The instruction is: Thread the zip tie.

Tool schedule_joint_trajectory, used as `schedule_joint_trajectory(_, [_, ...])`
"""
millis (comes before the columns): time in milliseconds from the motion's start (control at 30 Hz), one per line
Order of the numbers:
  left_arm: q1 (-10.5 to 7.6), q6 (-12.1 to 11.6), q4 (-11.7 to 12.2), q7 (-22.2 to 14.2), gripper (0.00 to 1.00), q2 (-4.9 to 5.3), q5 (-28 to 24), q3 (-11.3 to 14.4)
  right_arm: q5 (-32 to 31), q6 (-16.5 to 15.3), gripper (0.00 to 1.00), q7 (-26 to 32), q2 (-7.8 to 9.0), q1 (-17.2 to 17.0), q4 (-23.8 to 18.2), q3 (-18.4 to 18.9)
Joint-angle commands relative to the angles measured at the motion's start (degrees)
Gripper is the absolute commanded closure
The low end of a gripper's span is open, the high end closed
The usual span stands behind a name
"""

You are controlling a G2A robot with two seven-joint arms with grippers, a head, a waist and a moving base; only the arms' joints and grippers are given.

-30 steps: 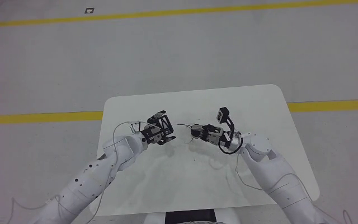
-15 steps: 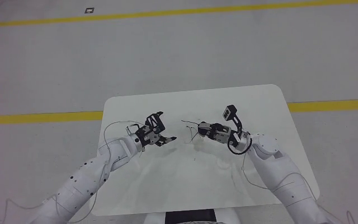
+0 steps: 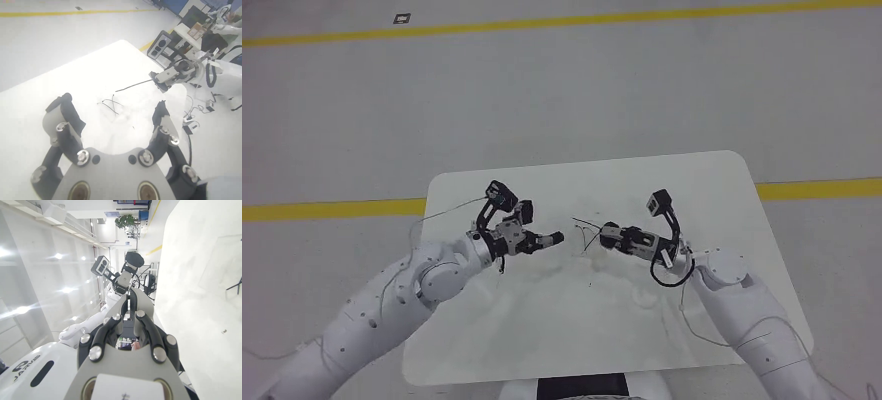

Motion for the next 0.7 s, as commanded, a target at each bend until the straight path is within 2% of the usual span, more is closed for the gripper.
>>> schedule_joint_trajectory(0, [-1.85,0.0,-0.3,-1.8,0.0,1.17,-5.9,1.5,-0.1,-1.2,1.0,-0.1,0.02,-0.2,-0.1,-0.1])
schedule_joint_trajectory(33, [-2.39,0.0,0.4,-2.1,0.0,1.47,-6.9,1.7,-0.2,-1.3,1.0,-0.6,0.03,-0.3,0.0,0.0])
schedule_joint_trajectory(300, [-2.39,0.0,0.4,-2.1,0.0,1.47,-6.9,1.7,-0.3,-1.3,1.0,-0.8,0.03,-0.3,-0.1,0.0])
schedule_joint_trajectory(367, [-1.94,0.0,0.0,-2.6,0.0,1.3,-8.5,1.9,-0.8,-1.4,1.0,-1.1,0.05,-0.6,-0.8,-0.3])
schedule_joint_trajectory(467, [-2.27,0.0,-1.6,-7.4,0.0,1.05,-17.1,2.4,-0.5,-1.9,1.0,0.7,0.28,-0.9,-1.2,0.2])
schedule_joint_trajectory(600, [-3.7,0.0,-0.3,-16.2,0.0,0.75,-26.3,2.3,1.0,-1.9,1.0,3.9,0.47,-0.8,-0.9,0.8])
schedule_joint_trajectory(667, [-4.1,0.0,0.3,-19.1,0.0,0.36,-29.6,1.9,2.3,-1.9,1.0,5.8,0.49,-0.6,-0.3,0.8])
